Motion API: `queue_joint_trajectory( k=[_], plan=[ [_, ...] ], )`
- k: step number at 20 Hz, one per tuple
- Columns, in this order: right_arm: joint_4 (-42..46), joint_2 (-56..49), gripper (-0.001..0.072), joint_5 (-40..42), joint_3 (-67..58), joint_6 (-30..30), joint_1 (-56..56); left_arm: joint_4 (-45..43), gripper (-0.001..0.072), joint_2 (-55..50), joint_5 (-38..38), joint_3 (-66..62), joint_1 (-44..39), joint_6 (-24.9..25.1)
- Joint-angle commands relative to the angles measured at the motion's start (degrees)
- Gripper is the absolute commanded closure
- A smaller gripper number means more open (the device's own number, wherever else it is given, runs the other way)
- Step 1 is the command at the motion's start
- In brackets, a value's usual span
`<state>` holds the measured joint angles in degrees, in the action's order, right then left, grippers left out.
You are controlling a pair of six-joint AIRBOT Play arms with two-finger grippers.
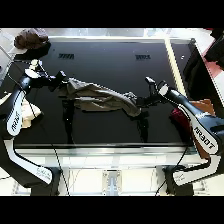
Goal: Fold the shirts.
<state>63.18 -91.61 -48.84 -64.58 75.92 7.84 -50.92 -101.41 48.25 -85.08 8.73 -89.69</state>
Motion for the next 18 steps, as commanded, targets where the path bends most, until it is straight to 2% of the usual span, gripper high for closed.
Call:
queue_joint_trajectory(
  k=[1, 3, 5, 8, 10, 14, 18],
  plan=[
    [0.6, 0.6, 0.0703, -1.3, -1.7, 0.0, 0.0, 0.0, 0.0696, 2.1, 0.3, -0.1, 0.3, 3.4],
    [3.6, 4.7, 0.0704, -5.3, -5.5, 0.0, 0.0, 0.0, 0.0696, 6.9, 0.9, -0.1, 1.3, 8.6],
    [8.4, 11.4, 0.0704, -12.6, -10.6, 0.0, 0.0, 0.0, 0.0696, 14.0, 2.7, -0.1, 3.2, 11.5],
    [12.8, 24.2, 0.0703, -25.4, -19.1, 0.0, 0.0, 0.0, 0.0696, 27.5, 4.0, -0.1, 6.8, 12.2],
    [12.6, 33.0, 0.0703, -30.3, -24.7, 0.0, 0.0, 0.0, 0.0696, 36.7, 3.9, -0.1, 9.0, 12.2],
    [11.9, 46.9, 0.0703, -30.4, -35.3, 0.0, 0.0, -0.2, 0.0696, 55.1, 3.6, -0.1, 11.5, 16.1],
    [12.7, 51.3, 0.0704, -29.2, -43.1, 0.0, 0.0, -0.2, 0.0696, 66.3, 4.2, 0.0, 11.5, 16.9]
  ],
)
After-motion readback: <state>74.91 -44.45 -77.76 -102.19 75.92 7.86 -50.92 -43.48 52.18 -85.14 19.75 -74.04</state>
